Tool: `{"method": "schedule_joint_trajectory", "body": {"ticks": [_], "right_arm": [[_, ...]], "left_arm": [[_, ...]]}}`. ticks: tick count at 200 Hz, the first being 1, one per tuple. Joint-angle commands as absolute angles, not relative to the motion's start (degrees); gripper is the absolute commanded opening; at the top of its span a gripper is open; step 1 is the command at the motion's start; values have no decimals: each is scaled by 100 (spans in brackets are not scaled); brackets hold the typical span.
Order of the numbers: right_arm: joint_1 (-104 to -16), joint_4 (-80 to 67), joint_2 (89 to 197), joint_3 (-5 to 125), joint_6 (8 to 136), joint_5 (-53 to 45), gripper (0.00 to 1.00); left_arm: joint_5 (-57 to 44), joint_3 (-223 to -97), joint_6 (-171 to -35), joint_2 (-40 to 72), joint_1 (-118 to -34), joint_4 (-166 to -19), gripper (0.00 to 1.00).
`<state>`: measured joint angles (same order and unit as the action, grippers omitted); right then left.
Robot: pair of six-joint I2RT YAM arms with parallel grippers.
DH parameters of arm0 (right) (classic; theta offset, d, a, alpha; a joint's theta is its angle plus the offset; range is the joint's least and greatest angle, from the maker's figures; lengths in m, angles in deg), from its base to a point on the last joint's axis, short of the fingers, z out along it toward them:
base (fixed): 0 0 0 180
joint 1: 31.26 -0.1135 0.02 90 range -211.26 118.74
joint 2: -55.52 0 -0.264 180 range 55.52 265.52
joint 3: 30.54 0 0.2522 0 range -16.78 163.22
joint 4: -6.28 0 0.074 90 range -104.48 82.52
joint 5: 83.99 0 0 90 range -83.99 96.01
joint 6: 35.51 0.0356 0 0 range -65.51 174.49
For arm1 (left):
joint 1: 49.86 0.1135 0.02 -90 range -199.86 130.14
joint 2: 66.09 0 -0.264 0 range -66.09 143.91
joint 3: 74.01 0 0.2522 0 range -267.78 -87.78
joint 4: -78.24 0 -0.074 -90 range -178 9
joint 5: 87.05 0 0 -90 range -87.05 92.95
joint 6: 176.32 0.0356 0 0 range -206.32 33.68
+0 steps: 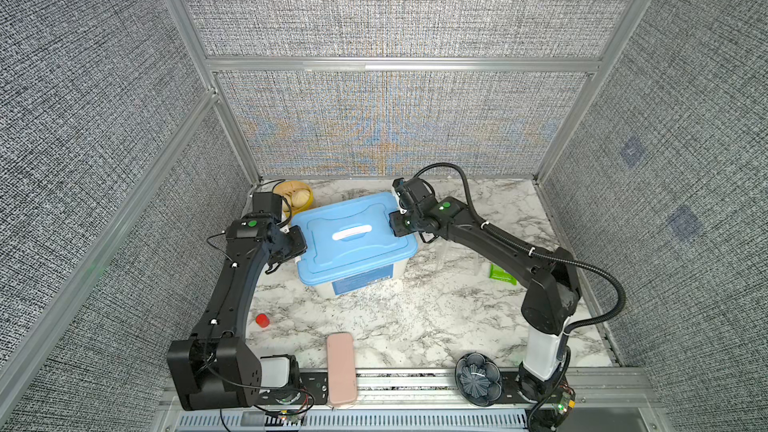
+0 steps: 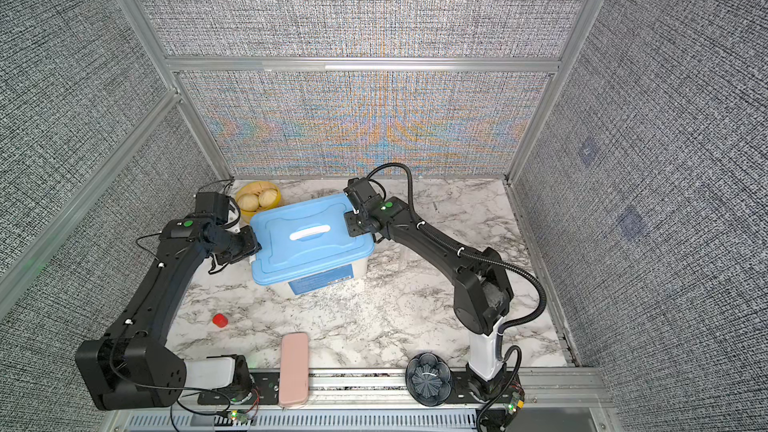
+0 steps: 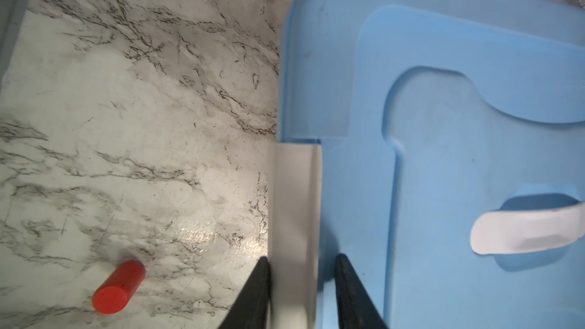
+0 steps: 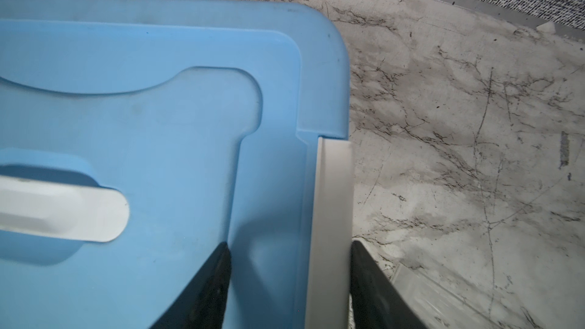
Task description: Organize the chemistry lab equipment
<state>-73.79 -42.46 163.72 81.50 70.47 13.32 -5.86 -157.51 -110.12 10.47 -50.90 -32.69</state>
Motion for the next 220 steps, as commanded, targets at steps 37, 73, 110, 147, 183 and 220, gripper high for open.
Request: {"method": "schedule_joint_trajectory", "body": {"ticks": [37,73,110,147,183,220], "right_arm": [[-7563,-4453,16564,8311,6927,427,55],[-7598,-4526,16540,8359,6927,510,55],[-7600,-4547,16477,8307,6923,775,56],[-7558,-4603,16402,8302,6841,1225,61],[-7481,-4527,16297,8315,6707,1535,66],[-7407,-4340,16089,8210,6519,1726,72]], "left_arm": [[-946,-16143,-10572,1487,-5463,-3228,32],[-849,-16281,-10457,1565,-5601,-3236,30],[-931,-16448,-10537,1686,-5618,-3225,39],[-714,-16590,-10545,1572,-5611,-3112,49],[-178,-16735,-10676,1456,-5608,-2857,58],[568,-16949,-10780,1290,-5562,-2530,69]]}}
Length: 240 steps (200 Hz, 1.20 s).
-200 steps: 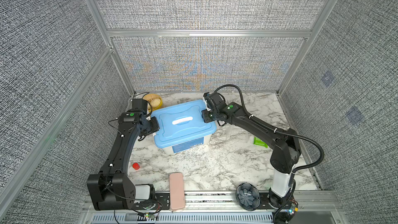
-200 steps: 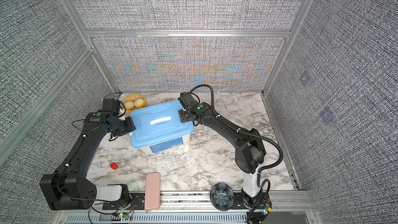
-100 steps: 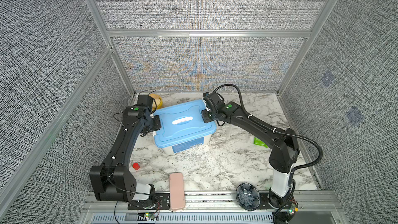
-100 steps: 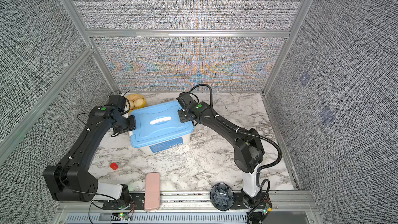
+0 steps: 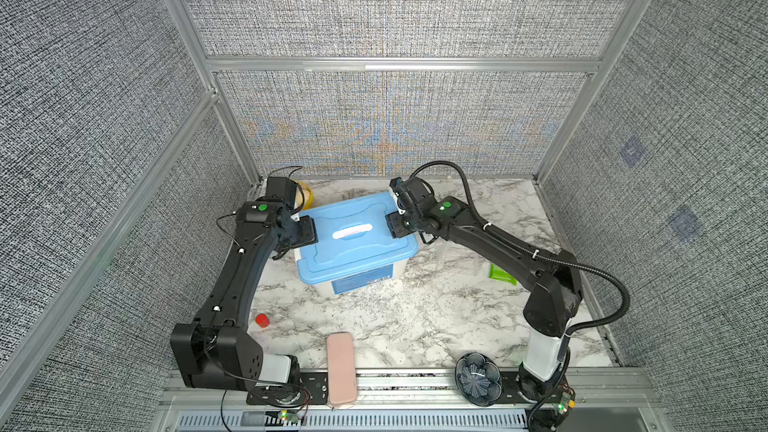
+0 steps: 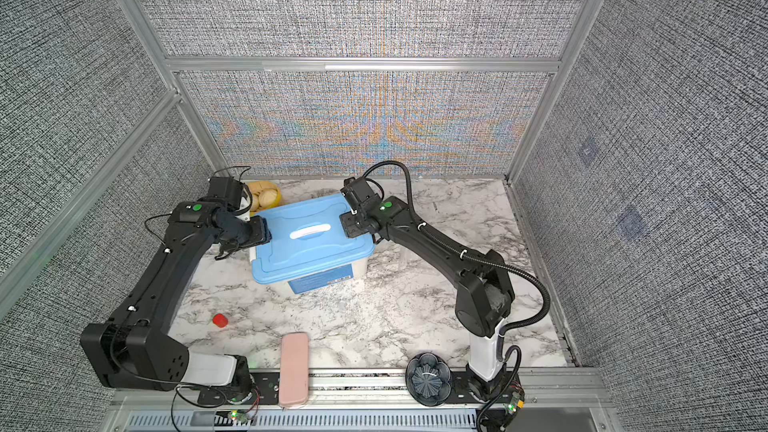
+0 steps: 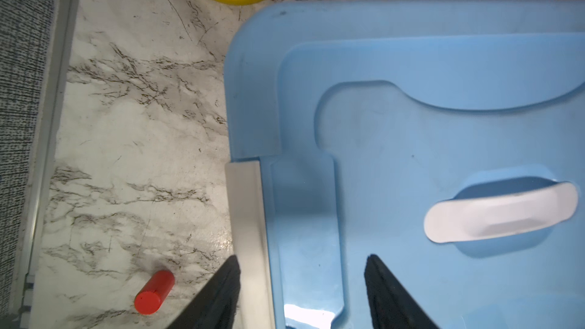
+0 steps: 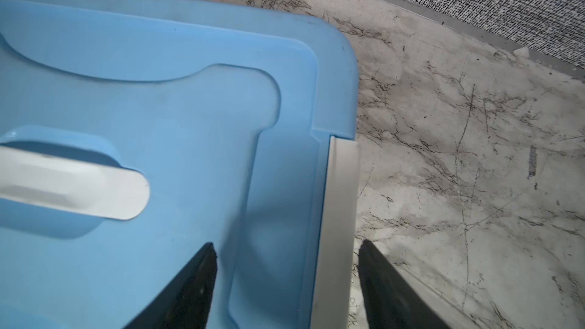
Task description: Organize the chemistry lab equipment
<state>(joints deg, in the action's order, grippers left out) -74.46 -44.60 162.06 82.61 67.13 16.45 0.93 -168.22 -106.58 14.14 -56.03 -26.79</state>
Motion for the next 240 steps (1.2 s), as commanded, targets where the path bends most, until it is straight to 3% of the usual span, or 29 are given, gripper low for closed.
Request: {"method": "schedule_joint_trajectory", "body": {"ticks": [1,54,69,136,178,206,240], "right_arm": [[-7407,-4332,16085,8210,6507,1726,72],[-7354,-4179,15684,8191,6313,1870,75],[-7347,-4014,15455,8023,6204,1883,75],[-7325,-2881,13612,6474,5838,2362,76],[-7126,-2168,12047,5043,5572,2875,79],[-6737,-2223,11213,4336,5749,2486,79],[-6568,-2667,11027,4146,6260,1847,79]], "left_arm": [[572,-16950,-10779,1287,-5560,-2527,69],[843,-16863,-10725,456,-5402,-2667,84],[884,-16852,-10725,188,-5305,-2693,99],[857,-15920,-10539,-1438,-4887,-3440,99],[1167,-15381,-10857,-1808,-4774,-3254,99],[-160,-14877,-11021,-1633,-4533,-3730,99],[-1299,-14633,-11424,-1081,-4531,-4503,99]]}}
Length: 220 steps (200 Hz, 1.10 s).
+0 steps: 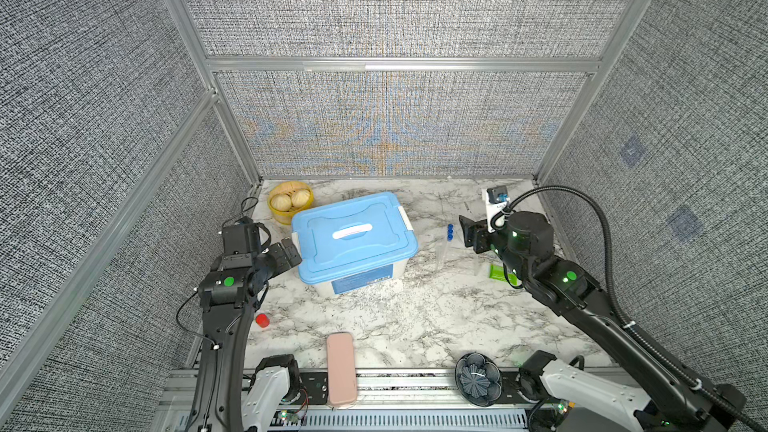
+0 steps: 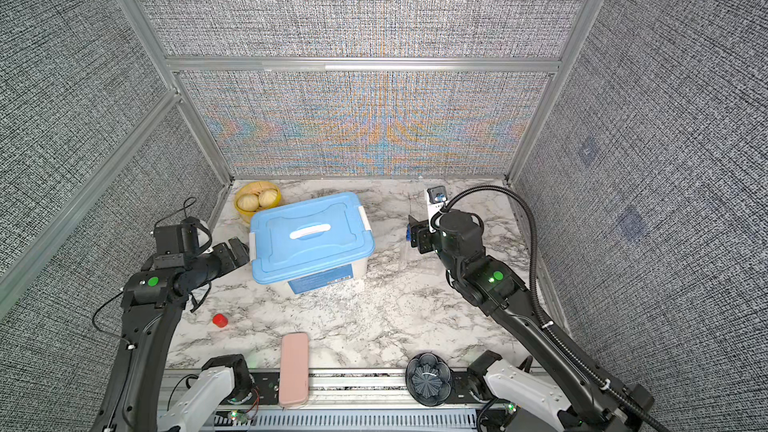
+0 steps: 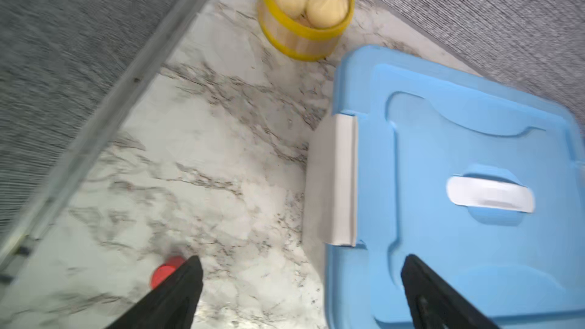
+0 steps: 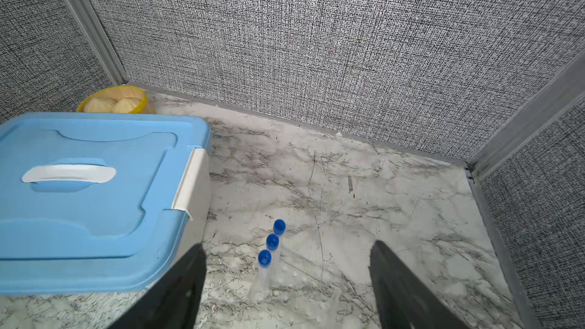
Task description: Organize the chemistry lab equipment
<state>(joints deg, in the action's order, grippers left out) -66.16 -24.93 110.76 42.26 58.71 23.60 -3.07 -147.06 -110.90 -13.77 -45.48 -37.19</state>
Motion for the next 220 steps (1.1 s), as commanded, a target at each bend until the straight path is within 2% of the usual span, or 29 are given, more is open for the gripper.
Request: {"method": "schedule_joint_trajectory", "body": {"ticks": [1,24,60,100,147,220], "right_arm": [[-6570,-2679,11027,4143,6267,1830,79],[-6541,-2796,11015,4068,6468,1714,80],[-6253,-2988,10806,3581,6821,2192,81],[-5862,-2893,10357,3196,6970,1928,81],[-5729,-2902,10371,3173,6924,1838,81],[-5594,-2829,10406,3011,7127,1725,81]], "left_arm": [[-1319,-14628,-11426,-1063,-4526,-4529,99],[-1532,-14610,-11447,-696,-4529,-4936,99],[-1750,-14754,-11262,-93,-4532,-5224,99],[-1598,-14698,-11509,288,-4531,-5334,99],[-2460,-14576,-11439,549,-4547,-6008,99],[-2721,-15066,-11517,1270,-4789,-6361,99]]}}
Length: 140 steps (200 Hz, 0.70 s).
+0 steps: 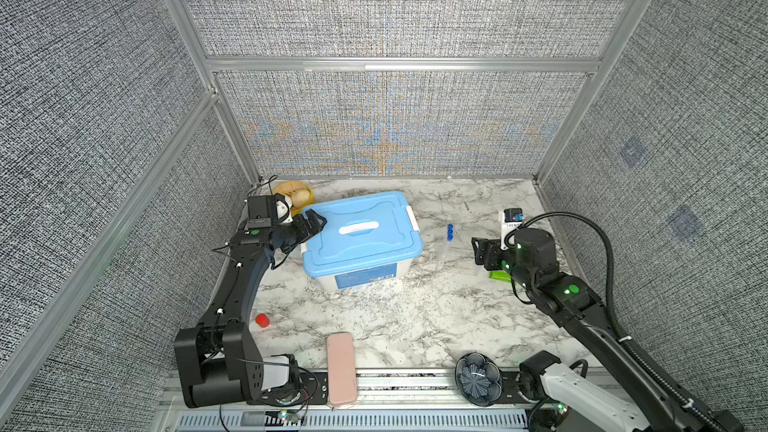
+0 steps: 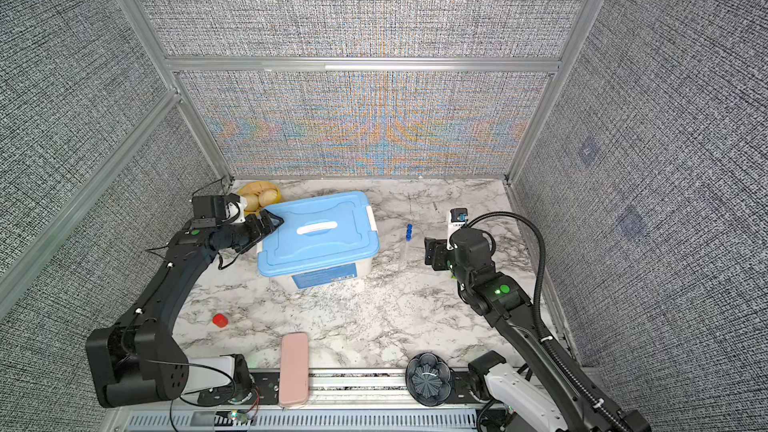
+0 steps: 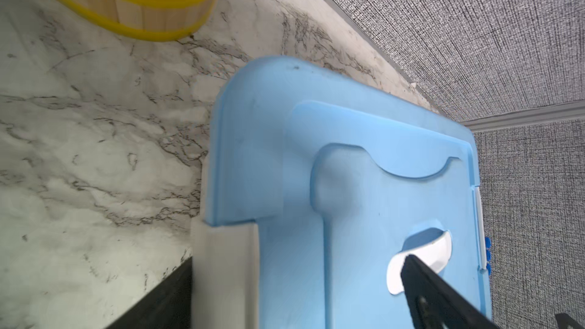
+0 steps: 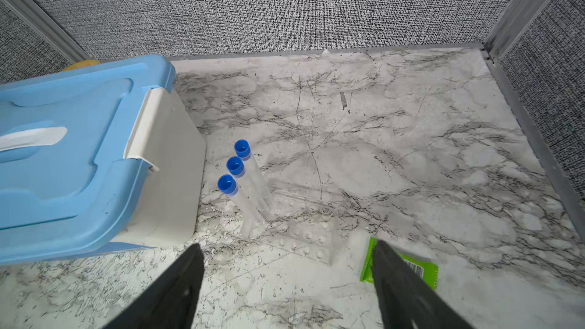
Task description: Organize the chemistry lab equipment
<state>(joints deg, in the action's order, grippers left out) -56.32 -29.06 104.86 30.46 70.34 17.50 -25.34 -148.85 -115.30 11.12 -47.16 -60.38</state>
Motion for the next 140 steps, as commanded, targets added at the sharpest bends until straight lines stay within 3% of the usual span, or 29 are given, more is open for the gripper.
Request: {"method": "schedule_joint_trajectory", "body": {"ticks": [1,95,140], "right_arm": [[-5591,-2834,10401,3013,7127,1730,81],[-4916,-2639,9816,2283,7255,1866,81],[-4587,-2543,9761,2061,7203,1764,82]], "left_arm": [[-2716,-15073,-11516,1282,-4791,-6368,99],[-2661,-15932,-11705,2609,-5357,-6714,99],[-2319,-16017,-11621,2425,-5397,-6527,99]]}}
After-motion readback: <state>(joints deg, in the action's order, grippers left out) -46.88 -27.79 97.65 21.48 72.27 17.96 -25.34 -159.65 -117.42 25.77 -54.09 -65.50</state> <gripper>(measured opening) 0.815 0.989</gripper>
